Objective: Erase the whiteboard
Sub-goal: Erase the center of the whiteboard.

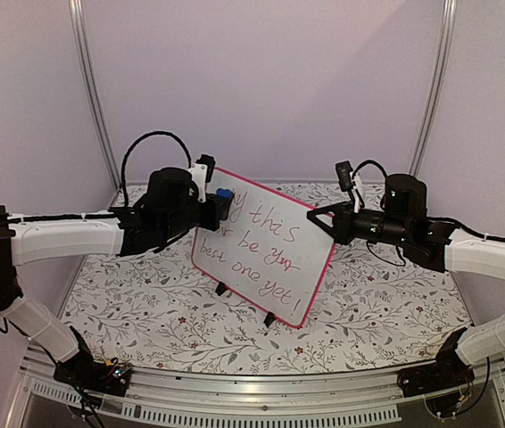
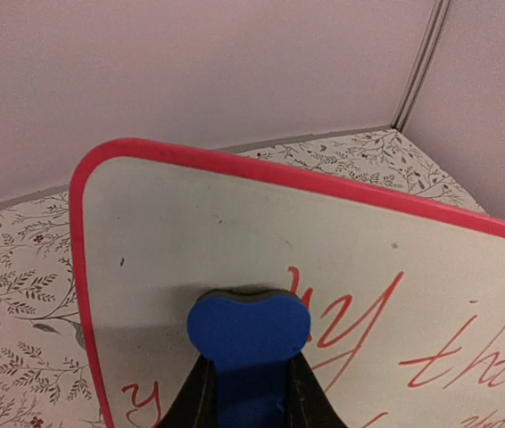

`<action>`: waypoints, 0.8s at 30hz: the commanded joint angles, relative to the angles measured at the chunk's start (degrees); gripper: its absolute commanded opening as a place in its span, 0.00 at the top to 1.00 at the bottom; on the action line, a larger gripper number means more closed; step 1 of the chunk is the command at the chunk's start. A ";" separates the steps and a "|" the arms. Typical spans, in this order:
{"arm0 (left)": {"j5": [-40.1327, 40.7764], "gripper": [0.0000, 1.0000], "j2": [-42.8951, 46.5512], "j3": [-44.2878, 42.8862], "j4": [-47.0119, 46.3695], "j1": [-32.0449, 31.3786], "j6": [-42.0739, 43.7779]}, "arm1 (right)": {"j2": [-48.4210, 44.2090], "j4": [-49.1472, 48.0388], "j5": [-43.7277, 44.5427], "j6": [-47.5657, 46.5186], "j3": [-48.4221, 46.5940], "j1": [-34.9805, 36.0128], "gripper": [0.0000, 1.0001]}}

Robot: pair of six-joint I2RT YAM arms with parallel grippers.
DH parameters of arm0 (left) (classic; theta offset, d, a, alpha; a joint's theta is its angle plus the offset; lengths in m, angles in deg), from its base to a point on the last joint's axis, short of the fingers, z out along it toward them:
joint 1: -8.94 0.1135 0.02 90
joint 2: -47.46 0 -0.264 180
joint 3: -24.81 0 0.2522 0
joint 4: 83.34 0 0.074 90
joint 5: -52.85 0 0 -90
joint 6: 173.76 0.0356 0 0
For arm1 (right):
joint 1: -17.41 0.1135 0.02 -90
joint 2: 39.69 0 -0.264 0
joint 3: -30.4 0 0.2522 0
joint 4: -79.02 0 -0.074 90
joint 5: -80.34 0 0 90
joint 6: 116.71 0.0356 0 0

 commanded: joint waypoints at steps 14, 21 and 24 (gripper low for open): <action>0.42 0.86 -1.27 -5.41 -0.24 -1.02 2.96 | 1.58 5.96 -6.99 -5.24 1.22 3.04 1.00; 1.70 0.86 -1.50 -2.71 0.10 -1.70 1.93 | 1.49 6.05 -7.08 -5.30 1.15 3.04 1.00; 2.09 0.86 -1.27 0.36 -0.61 -1.90 0.72 | 1.45 6.05 -7.08 -5.32 1.09 3.04 1.00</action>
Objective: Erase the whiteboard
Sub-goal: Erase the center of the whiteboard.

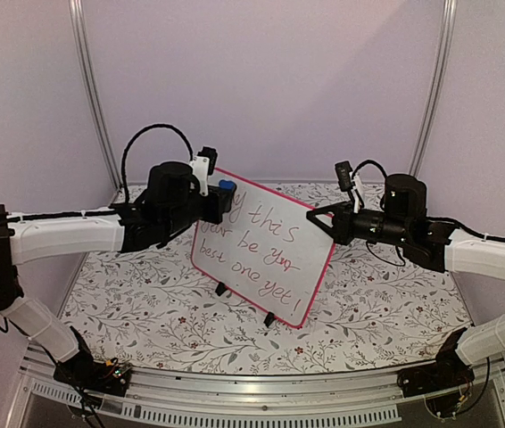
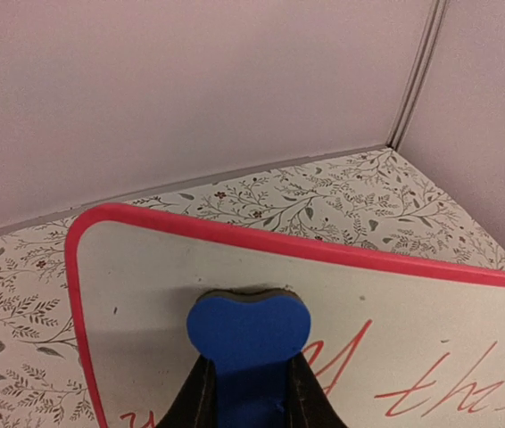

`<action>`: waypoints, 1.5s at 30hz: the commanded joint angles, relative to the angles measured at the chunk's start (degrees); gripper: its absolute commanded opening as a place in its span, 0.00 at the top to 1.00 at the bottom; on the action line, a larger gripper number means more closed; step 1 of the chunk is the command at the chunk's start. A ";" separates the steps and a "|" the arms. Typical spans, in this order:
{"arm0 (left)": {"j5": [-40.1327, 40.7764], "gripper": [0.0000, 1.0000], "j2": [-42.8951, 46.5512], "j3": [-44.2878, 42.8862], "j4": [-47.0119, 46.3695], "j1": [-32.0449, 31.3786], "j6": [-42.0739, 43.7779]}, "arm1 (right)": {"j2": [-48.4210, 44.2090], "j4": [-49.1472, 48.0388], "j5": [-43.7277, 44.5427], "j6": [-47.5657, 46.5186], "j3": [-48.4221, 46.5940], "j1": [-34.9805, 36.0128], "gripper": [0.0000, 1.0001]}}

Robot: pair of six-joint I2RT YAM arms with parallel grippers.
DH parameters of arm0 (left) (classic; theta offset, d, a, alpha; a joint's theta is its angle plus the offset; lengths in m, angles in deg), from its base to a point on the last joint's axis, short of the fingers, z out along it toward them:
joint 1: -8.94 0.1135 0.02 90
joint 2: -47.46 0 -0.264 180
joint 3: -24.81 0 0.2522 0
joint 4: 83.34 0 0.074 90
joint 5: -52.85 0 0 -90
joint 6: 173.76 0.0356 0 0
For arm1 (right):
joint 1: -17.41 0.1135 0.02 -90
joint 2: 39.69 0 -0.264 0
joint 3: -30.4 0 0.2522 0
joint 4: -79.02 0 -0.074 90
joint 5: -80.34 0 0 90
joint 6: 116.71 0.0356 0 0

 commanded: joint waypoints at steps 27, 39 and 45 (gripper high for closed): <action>-0.18 0.87 1.36 10.39 -3.00 -1.83 -3.29 | 1.84 6.25 -7.06 -5.07 1.09 2.88 1.00; -1.53 0.86 0.11 4.34 -3.03 -3.09 -0.60 | 1.44 6.33 -7.06 -5.07 1.10 2.95 1.00; -0.87 0.86 -0.83 1.91 -2.33 -3.37 0.40 | 1.32 6.33 -7.06 -5.08 1.09 2.97 1.00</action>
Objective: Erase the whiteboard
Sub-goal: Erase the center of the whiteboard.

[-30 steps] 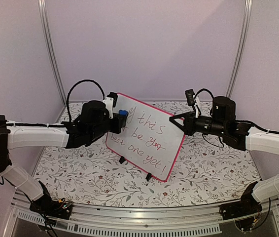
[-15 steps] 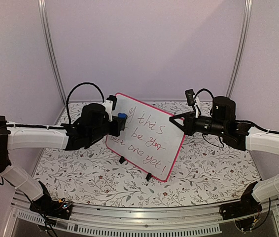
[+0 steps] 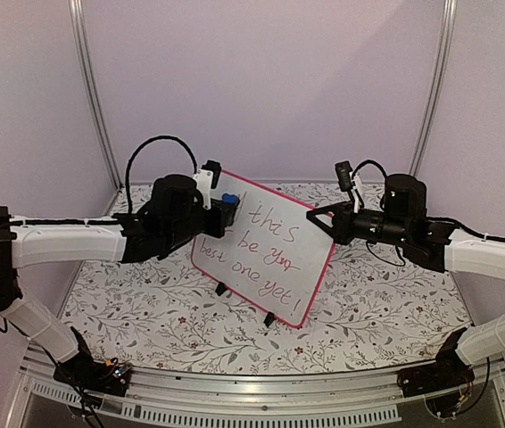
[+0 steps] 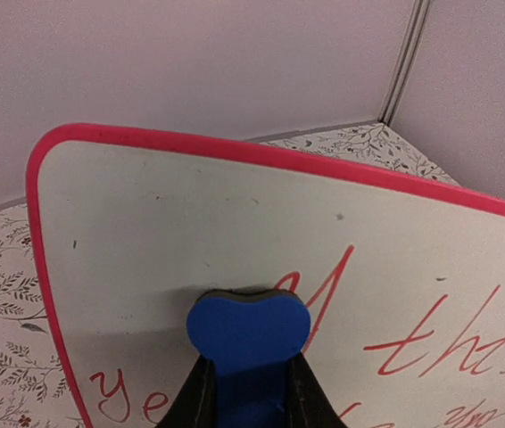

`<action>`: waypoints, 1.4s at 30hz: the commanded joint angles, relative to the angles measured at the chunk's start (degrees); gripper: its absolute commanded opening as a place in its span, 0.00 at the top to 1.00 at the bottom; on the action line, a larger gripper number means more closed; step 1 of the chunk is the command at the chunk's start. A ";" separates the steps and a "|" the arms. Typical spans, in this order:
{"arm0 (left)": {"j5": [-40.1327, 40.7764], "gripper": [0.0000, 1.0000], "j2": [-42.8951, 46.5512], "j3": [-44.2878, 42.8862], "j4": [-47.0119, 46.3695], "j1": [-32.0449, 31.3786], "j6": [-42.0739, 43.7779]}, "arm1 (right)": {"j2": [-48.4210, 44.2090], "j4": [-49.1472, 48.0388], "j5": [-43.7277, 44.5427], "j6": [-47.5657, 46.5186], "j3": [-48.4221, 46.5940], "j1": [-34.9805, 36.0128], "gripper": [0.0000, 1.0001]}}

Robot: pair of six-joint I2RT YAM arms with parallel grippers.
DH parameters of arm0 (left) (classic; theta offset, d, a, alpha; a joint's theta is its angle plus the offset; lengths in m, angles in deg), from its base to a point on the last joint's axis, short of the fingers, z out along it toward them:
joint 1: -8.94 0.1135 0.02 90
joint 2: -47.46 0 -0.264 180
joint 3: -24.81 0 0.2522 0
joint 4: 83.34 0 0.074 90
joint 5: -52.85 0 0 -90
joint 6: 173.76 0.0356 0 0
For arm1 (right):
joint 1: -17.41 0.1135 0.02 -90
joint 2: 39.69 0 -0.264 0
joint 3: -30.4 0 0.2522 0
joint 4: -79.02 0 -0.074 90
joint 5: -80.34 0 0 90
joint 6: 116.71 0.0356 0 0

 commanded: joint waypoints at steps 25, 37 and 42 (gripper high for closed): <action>1.87 0.86 -1.10 0.66 1.16 -1.15 0.85 | 1.52 6.38 -7.23 -5.26 1.09 3.01 1.00; 3.15 0.86 -0.89 5.24 0.66 -0.73 -0.01 | 1.77 6.36 -7.24 -5.22 1.03 3.01 1.00; 2.45 0.86 -0.74 4.63 0.43 -0.76 0.53 | 1.86 6.38 -7.31 -5.25 0.91 3.01 1.00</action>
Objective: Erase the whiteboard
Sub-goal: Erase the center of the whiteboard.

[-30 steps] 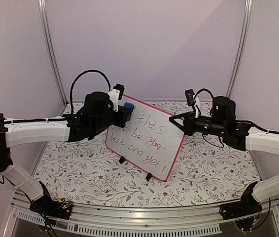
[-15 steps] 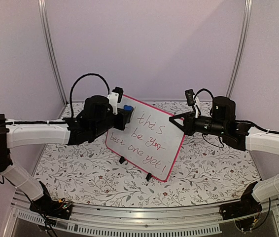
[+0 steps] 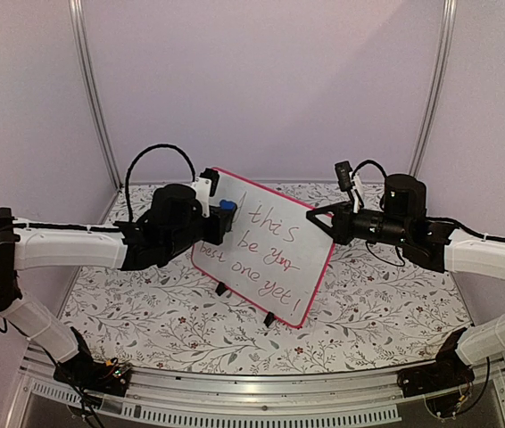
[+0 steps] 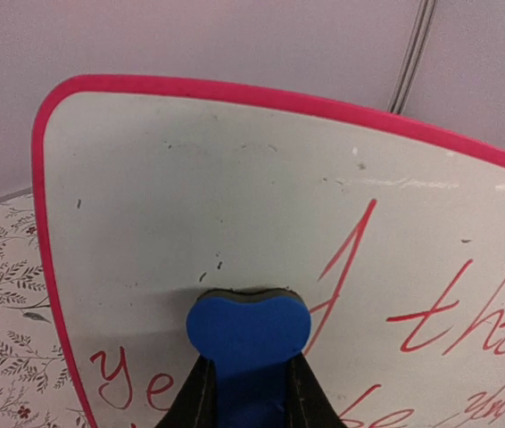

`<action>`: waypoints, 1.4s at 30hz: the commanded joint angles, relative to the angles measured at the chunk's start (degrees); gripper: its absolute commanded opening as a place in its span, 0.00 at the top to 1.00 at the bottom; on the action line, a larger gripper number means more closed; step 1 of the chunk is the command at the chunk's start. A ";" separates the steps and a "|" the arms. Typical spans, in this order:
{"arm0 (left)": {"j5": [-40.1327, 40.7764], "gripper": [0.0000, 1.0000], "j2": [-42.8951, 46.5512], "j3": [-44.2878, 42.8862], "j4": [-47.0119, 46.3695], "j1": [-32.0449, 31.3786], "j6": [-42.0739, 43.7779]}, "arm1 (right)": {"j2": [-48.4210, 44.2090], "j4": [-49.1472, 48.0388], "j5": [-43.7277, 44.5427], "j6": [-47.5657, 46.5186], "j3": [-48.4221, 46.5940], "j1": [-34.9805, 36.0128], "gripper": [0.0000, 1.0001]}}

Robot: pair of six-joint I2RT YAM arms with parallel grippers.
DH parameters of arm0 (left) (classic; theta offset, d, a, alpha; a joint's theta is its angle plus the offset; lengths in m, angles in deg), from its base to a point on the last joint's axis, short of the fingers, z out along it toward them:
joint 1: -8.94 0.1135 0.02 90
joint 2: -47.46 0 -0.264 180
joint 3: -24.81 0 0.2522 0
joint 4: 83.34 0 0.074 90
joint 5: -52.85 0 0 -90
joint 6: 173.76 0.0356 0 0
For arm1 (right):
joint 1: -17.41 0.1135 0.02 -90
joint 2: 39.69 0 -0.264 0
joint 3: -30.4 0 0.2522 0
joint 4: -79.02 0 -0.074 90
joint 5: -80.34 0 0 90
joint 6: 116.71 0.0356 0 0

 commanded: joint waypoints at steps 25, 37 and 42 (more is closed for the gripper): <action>-4.30 0.84 -2.58 -8.14 1.77 -2.53 5.55 | 1.75 6.52 -7.54 -5.41 1.04 2.84 1.00; -1.16 0.84 -3.22 -11.86 3.01 -2.68 6.89 | 1.64 6.45 -7.54 -5.41 1.01 2.92 1.00; -0.05 0.84 -3.43 -11.59 3.50 -2.64 6.69 | 1.69 6.49 -7.54 -5.41 1.00 2.93 1.00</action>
